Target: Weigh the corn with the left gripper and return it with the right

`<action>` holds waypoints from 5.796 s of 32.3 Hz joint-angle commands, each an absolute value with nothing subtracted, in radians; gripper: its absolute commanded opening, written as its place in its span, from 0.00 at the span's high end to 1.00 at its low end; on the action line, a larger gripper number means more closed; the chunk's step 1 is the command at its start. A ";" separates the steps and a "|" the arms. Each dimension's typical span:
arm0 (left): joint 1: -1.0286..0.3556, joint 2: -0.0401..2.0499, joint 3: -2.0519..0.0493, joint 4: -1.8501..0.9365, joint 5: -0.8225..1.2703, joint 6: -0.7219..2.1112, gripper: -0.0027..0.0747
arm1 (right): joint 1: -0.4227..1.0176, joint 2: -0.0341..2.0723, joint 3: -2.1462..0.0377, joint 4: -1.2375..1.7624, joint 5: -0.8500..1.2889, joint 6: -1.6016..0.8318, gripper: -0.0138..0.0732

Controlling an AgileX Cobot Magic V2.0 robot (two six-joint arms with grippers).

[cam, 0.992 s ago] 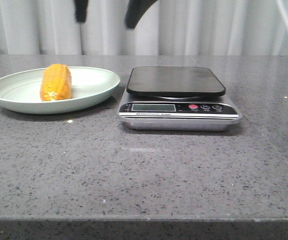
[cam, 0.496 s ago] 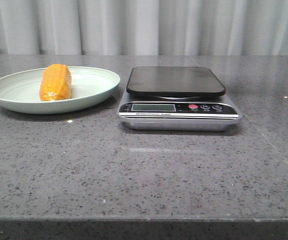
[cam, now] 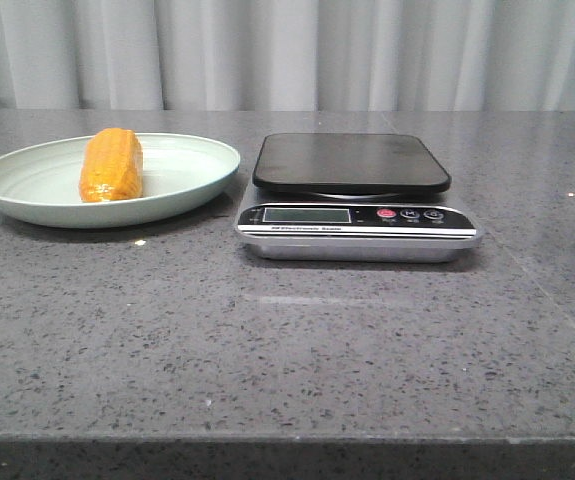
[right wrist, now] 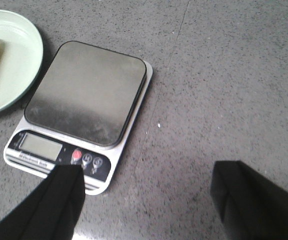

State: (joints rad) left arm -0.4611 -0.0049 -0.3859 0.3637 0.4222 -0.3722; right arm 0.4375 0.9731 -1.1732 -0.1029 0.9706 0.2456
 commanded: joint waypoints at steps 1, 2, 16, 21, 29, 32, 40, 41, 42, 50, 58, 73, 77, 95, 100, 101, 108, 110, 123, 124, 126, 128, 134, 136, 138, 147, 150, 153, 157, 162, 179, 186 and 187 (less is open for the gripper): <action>-0.460 -0.015 -0.411 0.366 0.350 -0.374 0.80 | 0.431 0.823 -1.064 -0.143 0.828 0.236 0.13; -0.460 -0.015 -0.411 0.366 0.352 -0.374 0.80 | 0.431 0.785 -1.031 -0.149 0.804 0.236 0.13; -0.460 -0.015 -0.407 0.366 0.354 -0.374 0.80 | 0.432 0.219 -0.591 -0.186 0.412 0.235 0.14; -0.460 -0.015 -0.407 0.366 0.354 -0.374 0.80 | 0.432 0.108 -0.464 -0.244 0.329 0.235 0.14; -0.460 -0.015 -0.407 0.368 0.354 -0.374 0.80 | 0.432 0.087 -0.401 -0.254 0.313 0.235 0.48; -0.460 -0.015 -0.407 0.368 0.354 -0.374 0.80 | 0.432 0.087 -0.401 -0.254 0.304 0.235 0.69; -0.460 -0.015 -0.407 0.366 0.354 -0.374 0.80 | 0.432 0.087 -0.401 -0.254 0.304 0.235 0.64; -0.460 -0.015 -0.407 0.366 0.354 -0.374 0.80 | 0.432 0.087 -0.401 -0.254 0.304 0.235 0.64; -0.460 -0.015 -0.407 0.366 0.354 -0.374 0.80 | 0.432 0.087 -0.401 -0.254 0.304 0.235 0.64; -0.460 -0.015 -0.407 0.366 0.354 -0.374 0.80 | 0.432 0.087 -0.401 -0.254 0.304 0.235 0.64; -0.460 -0.015 -0.402 0.364 0.351 -0.374 0.80 | 0.432 0.087 -0.401 -0.254 0.304 0.235 0.64; -0.144 -0.015 -0.187 0.145 0.193 -0.134 0.80 | 0.432 0.087 -0.401 -0.254 0.304 0.235 0.64; -0.031 -0.026 -0.111 0.117 0.085 -0.134 0.80 | 0.432 0.087 -0.401 -0.254 0.304 0.235 0.64; 0.122 -0.026 0.011 0.075 -0.077 -0.134 0.80 | 0.432 0.087 -0.401 -0.254 0.304 0.235 0.64; 0.126 -0.026 0.011 0.075 -0.077 -0.134 0.80 | 0.432 0.087 -0.401 -0.254 0.304 0.235 0.64; 0.126 -0.026 0.011 0.075 -0.077 -0.134 0.80 | 0.432 0.087 -0.401 -0.254 0.304 0.235 0.64; 0.126 -0.026 0.011 0.075 -0.077 -0.134 0.80 | 0.432 0.087 -0.401 -0.254 0.304 0.235 0.64; 0.126 -0.026 0.011 0.075 -0.077 -0.134 0.80 | 0.432 0.087 -0.401 -0.254 0.304 0.235 0.64; 0.126 -0.026 0.011 0.075 -0.077 -0.134 0.80 | 0.432 0.087 -0.401 -0.254 0.304 0.235 0.64; 0.126 -0.026 0.011 0.075 -0.077 -0.134 0.80 | 0.432 0.087 -0.401 -0.254 0.304 0.235 0.64; 0.126 -0.026 0.011 0.075 -0.077 -0.134 0.80 | 0.432 0.087 -0.399 -0.254 0.303 0.235 0.64; 0.126 -0.026 0.011 0.075 -0.077 -0.134 0.80 | 0.429 0.085 -0.387 -0.254 0.302 0.235 0.64; 0.126 -0.026 0.011 0.075 -0.077 -0.134 0.80 | 0.277 0.083 -0.342 -0.226 0.276 0.224 0.64; 0.126 -0.026 0.011 0.075 -0.077 -0.134 0.80 | 0.209 0.083 -0.316 -0.190 0.242 0.207 0.64; 0.126 -0.026 0.011 0.075 -0.077 -0.134 0.80 | 0.139 0.083 -0.284 -0.137 0.186 0.179 0.64; 0.126 -0.026 0.011 0.075 -0.077 -0.134 0.80 | 0.051 0.068 -0.111 -0.097 -0.024 0.159 0.64; 0.126 -0.026 0.011 0.075 -0.077 -0.134 0.80 | 0.051 0.035 -0.067 -0.097 -0.028 0.157 0.64; 0.126 -0.026 0.011 0.075 -0.077 -0.134 0.80 | 0.050 0.008 -0.026 -0.092 -0.050 0.157 0.64; 0.126 -0.026 0.011 0.075 -0.077 -0.134 0.80 | 0.030 -0.027 0.021 -0.057 -0.132 0.156 0.64; 0.126 -0.026 0.011 0.075 -0.077 -0.134 0.80 | 0.009 -0.027 0.020 -0.033 -0.144 0.100 0.64; 0.126 -0.026 0.011 0.075 -0.077 -0.134 0.80 | 0.007 -0.027 0.020 0.018 -0.145 0.021 0.64; 0.126 -0.026 0.011 0.075 -0.077 -0.134 0.80 | 0.007 -0.027 0.020 0.018 -0.145 0.021 0.64; 0.126 -0.026 0.011 0.075 -0.077 -0.134 0.80 | 0.007 -0.027 0.020 0.018 -0.145 0.021 0.64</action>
